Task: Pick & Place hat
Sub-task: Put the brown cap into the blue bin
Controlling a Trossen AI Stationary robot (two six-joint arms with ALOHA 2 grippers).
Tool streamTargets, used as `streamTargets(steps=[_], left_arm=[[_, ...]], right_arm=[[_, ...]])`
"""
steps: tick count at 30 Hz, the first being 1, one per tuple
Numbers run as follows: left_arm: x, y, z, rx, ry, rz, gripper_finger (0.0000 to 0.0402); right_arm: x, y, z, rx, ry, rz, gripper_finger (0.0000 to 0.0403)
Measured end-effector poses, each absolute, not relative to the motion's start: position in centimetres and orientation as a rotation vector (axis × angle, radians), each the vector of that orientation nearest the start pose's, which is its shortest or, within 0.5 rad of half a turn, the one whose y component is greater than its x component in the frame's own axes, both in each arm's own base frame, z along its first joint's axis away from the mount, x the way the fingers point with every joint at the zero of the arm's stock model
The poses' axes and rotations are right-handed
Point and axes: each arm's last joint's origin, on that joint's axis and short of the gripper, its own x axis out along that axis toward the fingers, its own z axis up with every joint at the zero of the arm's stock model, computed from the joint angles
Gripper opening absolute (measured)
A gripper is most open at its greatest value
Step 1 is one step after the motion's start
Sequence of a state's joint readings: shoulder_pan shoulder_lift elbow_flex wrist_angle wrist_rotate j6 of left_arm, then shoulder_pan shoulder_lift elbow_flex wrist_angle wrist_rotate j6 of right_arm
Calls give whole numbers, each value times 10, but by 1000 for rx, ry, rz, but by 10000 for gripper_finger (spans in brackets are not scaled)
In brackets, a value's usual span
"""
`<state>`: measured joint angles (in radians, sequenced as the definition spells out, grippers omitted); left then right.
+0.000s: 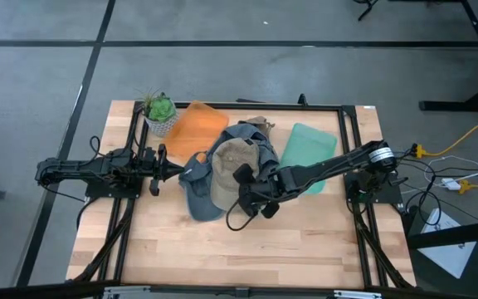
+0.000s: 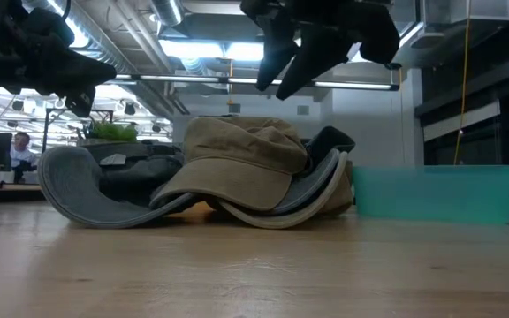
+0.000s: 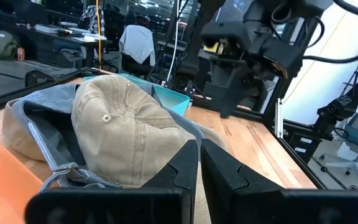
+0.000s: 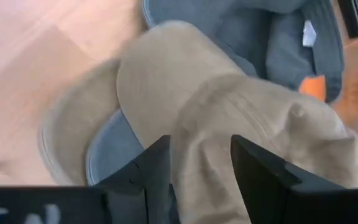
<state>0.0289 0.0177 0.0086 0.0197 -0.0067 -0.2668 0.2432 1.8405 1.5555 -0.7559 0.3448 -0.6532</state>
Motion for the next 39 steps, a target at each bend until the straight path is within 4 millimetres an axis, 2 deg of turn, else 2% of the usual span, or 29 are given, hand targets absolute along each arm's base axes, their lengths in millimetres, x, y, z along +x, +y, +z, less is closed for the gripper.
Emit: streamTargets(steps=[6,11,20,27,34,39], left_arm=[[98,3,168,-267,-22,34,17],[98,3,168,-267,-22,33,17],[98,3,168,-267,-21,34,17],[98,3,168,-267,-21,34,17],[98,3,168,-267,-21,34,17],[98,3,168,-267,-21,34,17]], right_arm=[[389,86,251,-813,1029,187,165],[395,86,252,-835,982,120,165],[406,53,262,-773,947,7,165],[407,51,262,-768,944,23,165],[413,22,266,-694,917,-125,165],[419,8,256,-679,940,-156,165]])
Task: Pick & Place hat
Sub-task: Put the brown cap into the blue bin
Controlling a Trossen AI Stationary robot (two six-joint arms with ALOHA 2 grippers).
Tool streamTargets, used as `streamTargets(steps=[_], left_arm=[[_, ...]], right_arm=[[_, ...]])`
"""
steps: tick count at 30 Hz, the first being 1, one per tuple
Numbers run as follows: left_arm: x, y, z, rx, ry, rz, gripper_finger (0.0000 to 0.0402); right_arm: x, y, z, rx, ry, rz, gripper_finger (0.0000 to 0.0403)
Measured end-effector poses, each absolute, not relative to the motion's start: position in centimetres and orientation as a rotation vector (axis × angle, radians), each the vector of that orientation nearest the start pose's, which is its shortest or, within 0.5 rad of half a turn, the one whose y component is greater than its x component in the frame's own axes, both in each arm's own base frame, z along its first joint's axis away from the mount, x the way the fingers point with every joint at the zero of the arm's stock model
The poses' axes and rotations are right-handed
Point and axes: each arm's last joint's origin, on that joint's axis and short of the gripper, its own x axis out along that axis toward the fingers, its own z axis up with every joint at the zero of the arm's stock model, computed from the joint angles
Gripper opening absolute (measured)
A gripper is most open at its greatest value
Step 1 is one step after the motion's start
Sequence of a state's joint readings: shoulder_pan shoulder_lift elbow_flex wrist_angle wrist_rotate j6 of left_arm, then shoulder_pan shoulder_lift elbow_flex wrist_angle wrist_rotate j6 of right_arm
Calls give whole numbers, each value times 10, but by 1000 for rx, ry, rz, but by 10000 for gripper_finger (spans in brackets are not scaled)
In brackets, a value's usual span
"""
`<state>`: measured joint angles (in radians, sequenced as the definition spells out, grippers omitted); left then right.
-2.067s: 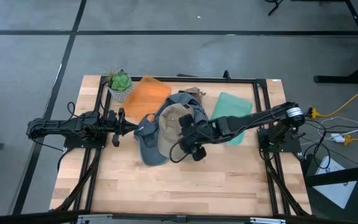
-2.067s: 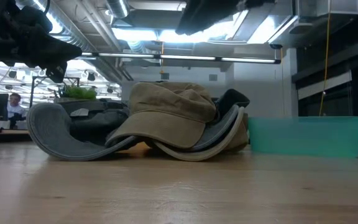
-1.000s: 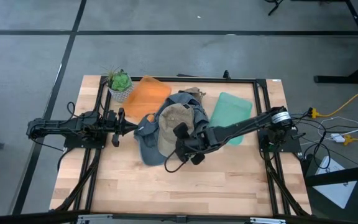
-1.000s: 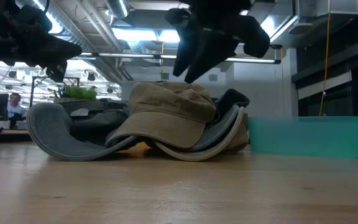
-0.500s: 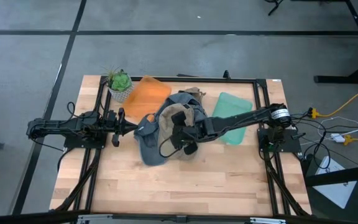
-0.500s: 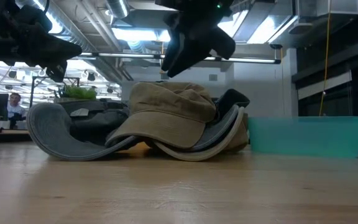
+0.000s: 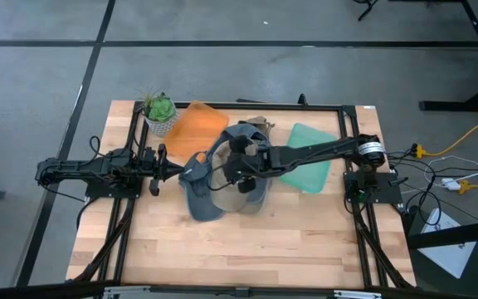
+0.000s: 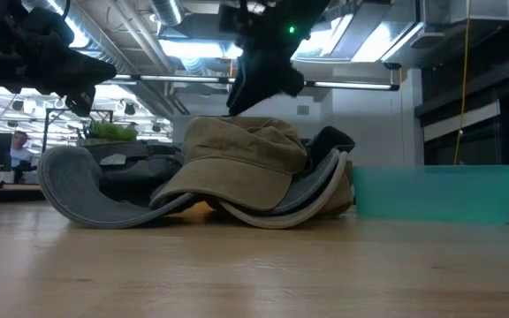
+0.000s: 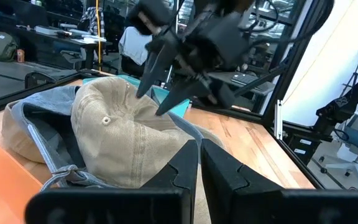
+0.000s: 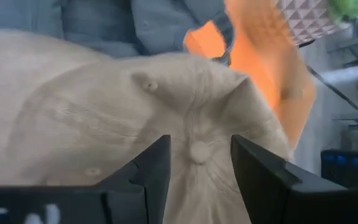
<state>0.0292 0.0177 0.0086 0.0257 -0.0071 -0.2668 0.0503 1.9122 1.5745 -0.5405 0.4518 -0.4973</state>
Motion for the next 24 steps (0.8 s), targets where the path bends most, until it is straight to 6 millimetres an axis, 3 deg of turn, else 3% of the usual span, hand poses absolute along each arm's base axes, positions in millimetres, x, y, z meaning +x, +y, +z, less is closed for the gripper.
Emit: streamTargets(steps=[6,13,24], left_arm=[[98,3,168,-267,-21,34,17],[98,3,168,-267,-21,34,17],[98,3,168,-267,-21,34,17]], right_arm=[[427,-2,236,-683,987,-162,165],[429,-19,234,-658,991,-203,165],[421,-26,228,-557,1074,-174,165]])
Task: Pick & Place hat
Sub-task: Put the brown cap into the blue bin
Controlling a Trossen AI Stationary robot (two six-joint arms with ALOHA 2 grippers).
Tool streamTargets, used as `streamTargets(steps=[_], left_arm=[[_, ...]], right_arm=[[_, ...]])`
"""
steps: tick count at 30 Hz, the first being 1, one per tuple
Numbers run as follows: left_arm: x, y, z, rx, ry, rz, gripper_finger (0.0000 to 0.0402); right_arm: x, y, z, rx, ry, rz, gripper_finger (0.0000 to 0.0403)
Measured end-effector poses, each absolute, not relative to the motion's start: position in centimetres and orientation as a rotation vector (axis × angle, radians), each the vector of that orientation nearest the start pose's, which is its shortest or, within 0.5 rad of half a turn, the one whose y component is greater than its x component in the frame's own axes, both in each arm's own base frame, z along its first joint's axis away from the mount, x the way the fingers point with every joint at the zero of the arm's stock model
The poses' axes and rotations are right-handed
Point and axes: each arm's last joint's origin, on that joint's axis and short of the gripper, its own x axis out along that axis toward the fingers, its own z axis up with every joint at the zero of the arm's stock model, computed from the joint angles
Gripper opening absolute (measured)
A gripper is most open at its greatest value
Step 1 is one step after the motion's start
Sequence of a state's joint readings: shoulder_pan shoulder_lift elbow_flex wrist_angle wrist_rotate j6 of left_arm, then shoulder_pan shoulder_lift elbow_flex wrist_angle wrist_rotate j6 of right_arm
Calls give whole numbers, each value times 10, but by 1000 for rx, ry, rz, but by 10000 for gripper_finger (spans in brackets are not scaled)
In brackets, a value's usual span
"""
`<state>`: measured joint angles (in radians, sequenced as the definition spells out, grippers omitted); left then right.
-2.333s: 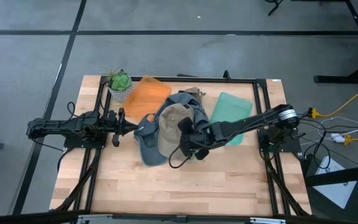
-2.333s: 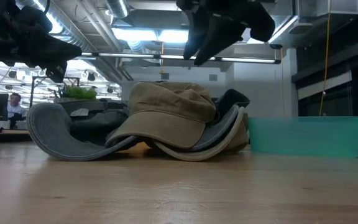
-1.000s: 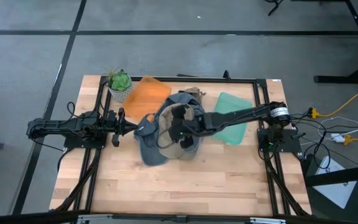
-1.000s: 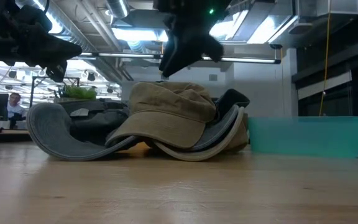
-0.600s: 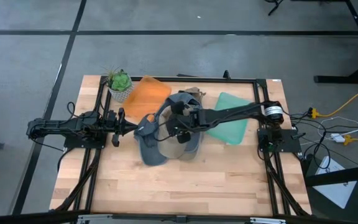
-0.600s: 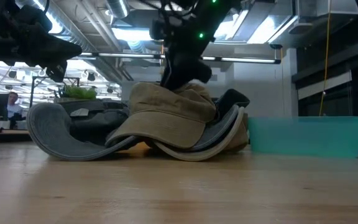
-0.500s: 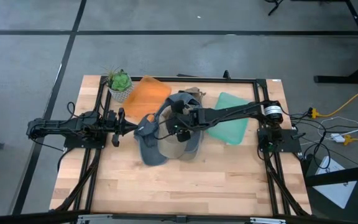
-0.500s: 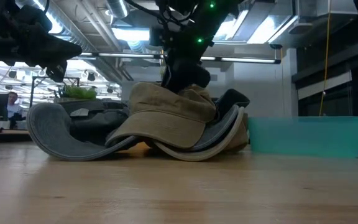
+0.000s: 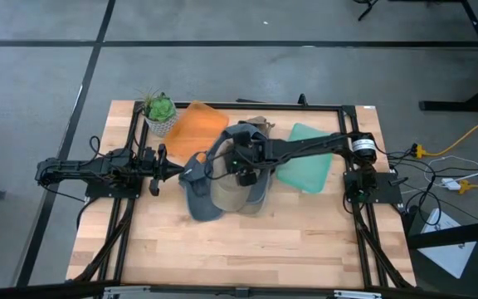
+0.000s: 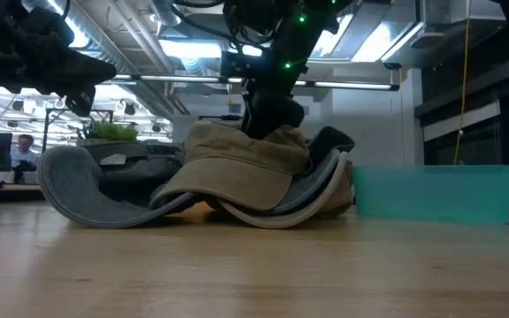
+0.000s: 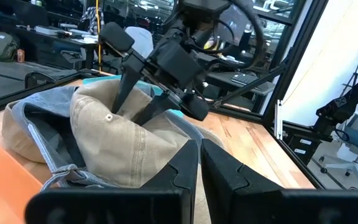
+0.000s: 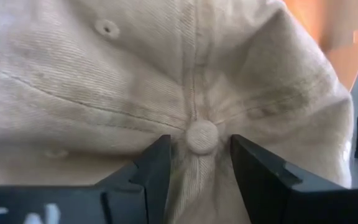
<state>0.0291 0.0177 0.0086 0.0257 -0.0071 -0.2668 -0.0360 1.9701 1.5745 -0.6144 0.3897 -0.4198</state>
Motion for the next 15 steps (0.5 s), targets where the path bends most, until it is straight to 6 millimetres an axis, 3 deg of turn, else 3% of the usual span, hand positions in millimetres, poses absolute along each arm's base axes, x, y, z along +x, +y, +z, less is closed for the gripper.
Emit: streamTargets(steps=[6,15], left_arm=[[98,3,168,-267,-21,33,17],[98,3,168,-267,-22,34,17]], right_arm=[[422,-27,228,-551,1069,-179,150],[423,-26,228,-460,1048,-170,14]])
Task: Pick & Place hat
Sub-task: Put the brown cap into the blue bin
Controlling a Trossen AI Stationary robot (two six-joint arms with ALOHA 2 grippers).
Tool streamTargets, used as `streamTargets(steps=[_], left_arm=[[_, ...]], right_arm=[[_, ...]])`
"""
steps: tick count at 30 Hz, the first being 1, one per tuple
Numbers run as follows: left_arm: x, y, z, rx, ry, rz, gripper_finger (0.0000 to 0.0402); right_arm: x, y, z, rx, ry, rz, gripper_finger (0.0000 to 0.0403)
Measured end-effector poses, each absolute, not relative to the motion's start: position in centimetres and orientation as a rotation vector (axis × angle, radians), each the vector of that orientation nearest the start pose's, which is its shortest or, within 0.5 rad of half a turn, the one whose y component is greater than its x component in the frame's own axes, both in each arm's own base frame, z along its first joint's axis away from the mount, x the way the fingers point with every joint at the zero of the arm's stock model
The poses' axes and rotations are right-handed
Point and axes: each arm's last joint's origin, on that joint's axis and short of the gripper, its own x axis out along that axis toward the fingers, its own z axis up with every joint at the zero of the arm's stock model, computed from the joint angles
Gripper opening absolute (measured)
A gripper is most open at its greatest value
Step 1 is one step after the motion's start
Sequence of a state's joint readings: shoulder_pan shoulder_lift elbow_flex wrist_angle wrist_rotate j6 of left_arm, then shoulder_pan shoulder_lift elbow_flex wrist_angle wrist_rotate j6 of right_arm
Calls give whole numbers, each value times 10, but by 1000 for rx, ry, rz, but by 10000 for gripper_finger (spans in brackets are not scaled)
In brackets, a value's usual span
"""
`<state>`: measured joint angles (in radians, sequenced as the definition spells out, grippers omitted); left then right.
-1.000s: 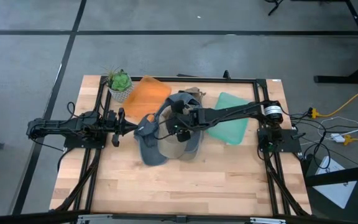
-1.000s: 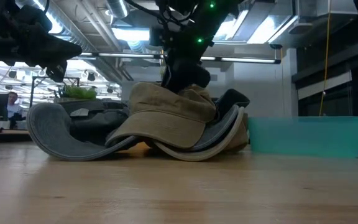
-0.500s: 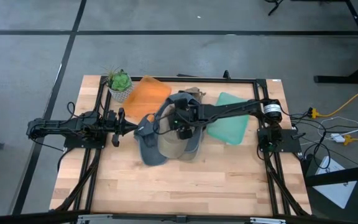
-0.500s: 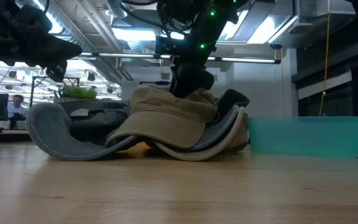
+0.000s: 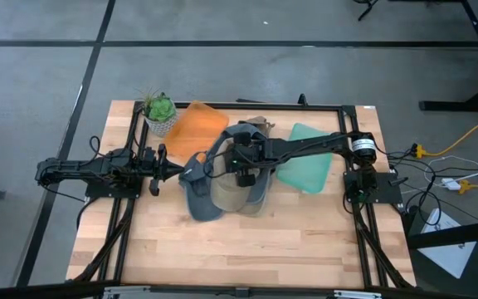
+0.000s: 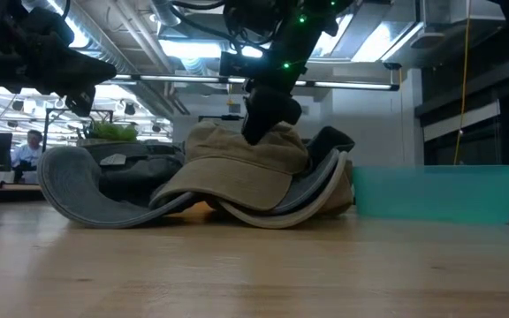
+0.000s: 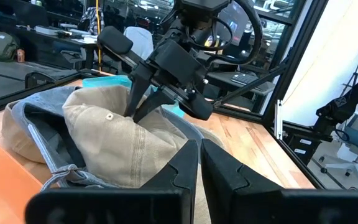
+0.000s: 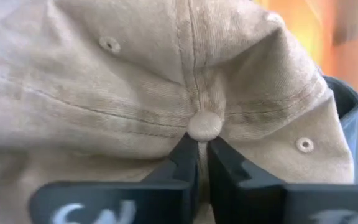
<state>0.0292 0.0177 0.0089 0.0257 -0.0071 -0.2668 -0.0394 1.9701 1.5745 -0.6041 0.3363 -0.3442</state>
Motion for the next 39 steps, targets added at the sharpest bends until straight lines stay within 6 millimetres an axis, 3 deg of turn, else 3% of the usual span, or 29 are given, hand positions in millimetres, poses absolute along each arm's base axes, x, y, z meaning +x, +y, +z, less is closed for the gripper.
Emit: streamTargets(steps=[6,12,20,25,27,32,37,39], left_arm=[[98,3,168,-267,-22,34,17],[98,3,168,-267,-21,34,17],[98,3,168,-267,-22,34,17],[98,3,168,-267,-22,34,17],[98,3,168,-267,-22,34,17],[98,3,168,-267,-22,34,17],[98,3,168,-267,-22,33,17],[98,3,168,-267,-22,33,17]], right_arm=[[418,-24,228,-351,1070,-207,22],[410,-16,243,0,1032,-167,11],[398,-11,283,367,881,-155,7],[395,-10,313,602,754,106,7],[398,-10,322,646,687,169,7],[398,-13,327,705,639,38,7],[406,-9,339,713,525,243,7],[405,-9,341,761,506,144,7]])
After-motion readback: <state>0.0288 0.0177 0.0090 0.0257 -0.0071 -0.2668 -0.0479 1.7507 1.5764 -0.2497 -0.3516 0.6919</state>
